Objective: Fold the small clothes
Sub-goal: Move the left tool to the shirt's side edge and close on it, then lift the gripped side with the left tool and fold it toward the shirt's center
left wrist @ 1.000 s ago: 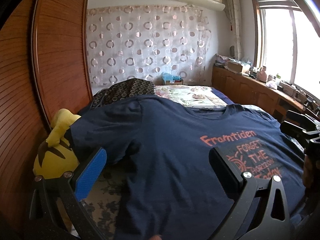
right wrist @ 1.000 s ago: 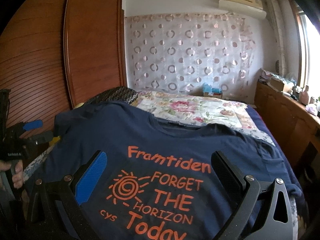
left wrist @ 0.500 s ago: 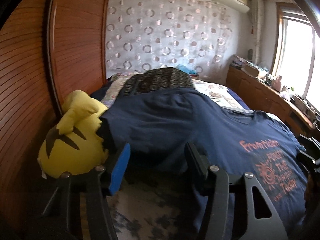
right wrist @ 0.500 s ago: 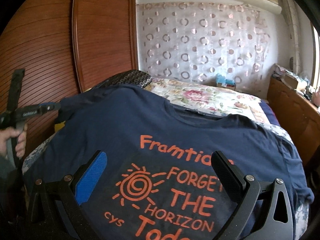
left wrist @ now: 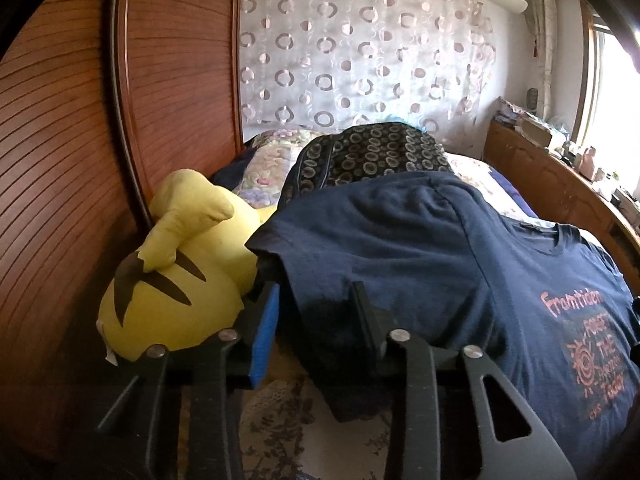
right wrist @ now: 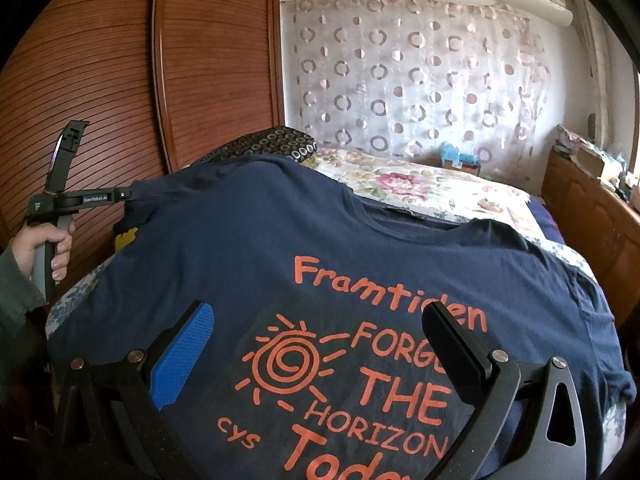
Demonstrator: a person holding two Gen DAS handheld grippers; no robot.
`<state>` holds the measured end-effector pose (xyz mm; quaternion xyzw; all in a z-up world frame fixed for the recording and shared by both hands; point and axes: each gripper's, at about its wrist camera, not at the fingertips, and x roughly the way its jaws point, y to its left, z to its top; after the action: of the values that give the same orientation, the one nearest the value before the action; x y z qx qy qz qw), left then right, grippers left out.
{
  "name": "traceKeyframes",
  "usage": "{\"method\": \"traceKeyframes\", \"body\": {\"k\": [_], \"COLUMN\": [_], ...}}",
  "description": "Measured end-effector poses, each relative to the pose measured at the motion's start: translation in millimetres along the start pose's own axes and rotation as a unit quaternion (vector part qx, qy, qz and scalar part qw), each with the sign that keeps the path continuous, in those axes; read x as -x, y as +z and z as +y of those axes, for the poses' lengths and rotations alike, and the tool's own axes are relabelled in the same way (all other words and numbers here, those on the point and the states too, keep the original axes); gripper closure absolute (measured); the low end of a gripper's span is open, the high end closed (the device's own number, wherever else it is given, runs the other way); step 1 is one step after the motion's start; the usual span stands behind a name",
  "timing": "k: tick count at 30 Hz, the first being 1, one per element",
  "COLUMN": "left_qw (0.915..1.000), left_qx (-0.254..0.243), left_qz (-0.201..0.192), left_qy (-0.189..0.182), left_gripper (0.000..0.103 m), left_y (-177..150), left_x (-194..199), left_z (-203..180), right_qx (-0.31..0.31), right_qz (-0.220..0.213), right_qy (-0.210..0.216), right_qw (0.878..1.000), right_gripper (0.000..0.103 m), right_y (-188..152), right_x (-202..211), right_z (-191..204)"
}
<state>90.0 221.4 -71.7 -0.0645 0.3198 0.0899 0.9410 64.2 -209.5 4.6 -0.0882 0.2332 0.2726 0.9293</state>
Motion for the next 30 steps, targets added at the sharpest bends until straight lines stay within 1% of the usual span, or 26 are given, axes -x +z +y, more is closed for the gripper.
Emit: {"method": "traceKeyframes", "body": {"k": [1, 2, 3, 6, 13, 18, 25, 30], "left_qw": [1.0, 1.0, 1.0, 0.9999, 0.9993, 0.9979, 0.9923, 0.9843], "left_qx": [-0.001, -0.004, -0.007, -0.016, -0.027, -0.041, -0.077, -0.113], "left_qz": [0.001, 0.0, -0.002, -0.005, -0.025, -0.04, -0.066, -0.074], "left_qy": [-0.001, -0.002, -0.001, -0.001, -0.011, -0.029, -0.071, -0.113], "left_gripper": [0.073, 0.077, 0.084, 0.097, 0.101, 0.102, 0.102, 0.102], "left_y": [0.3, 0.7, 0.9, 1.8, 2.2, 17.1, 50.7, 69.5], "left_x": [-0.6, -0.9, -1.1, 0.1, 11.7, 18.2, 33.6, 39.9], "left_z": [0.0, -0.1, -0.7, -2.2, -9.3, -22.2, -67.5, -116.7], "right_qx": [0.0, -0.001, -0.001, -0.005, -0.011, -0.014, -0.023, -0.035], "right_qz": [-0.001, -0.001, -0.002, -0.003, -0.004, -0.008, -0.017, -0.024], "right_qy": [0.0, -0.001, -0.001, -0.003, -0.004, -0.007, -0.016, -0.025], "right_qw": [1.0, 1.0, 1.0, 1.0, 1.0, 1.0, 0.999, 0.999], "right_gripper": [0.0, 0.0, 0.0, 0.0, 0.0, 0.0, 0.0, 0.0], "right_y": [0.3, 0.5, 1.0, -0.1, -3.6, -2.0, -3.5, -5.8], "right_x": [-0.6, 0.0, -0.4, 0.6, -0.6, 0.9, 6.3, 9.8], "right_z": [1.8, 1.8, 3.0, 4.7, 5.7, 4.9, -0.6, -6.4]}}
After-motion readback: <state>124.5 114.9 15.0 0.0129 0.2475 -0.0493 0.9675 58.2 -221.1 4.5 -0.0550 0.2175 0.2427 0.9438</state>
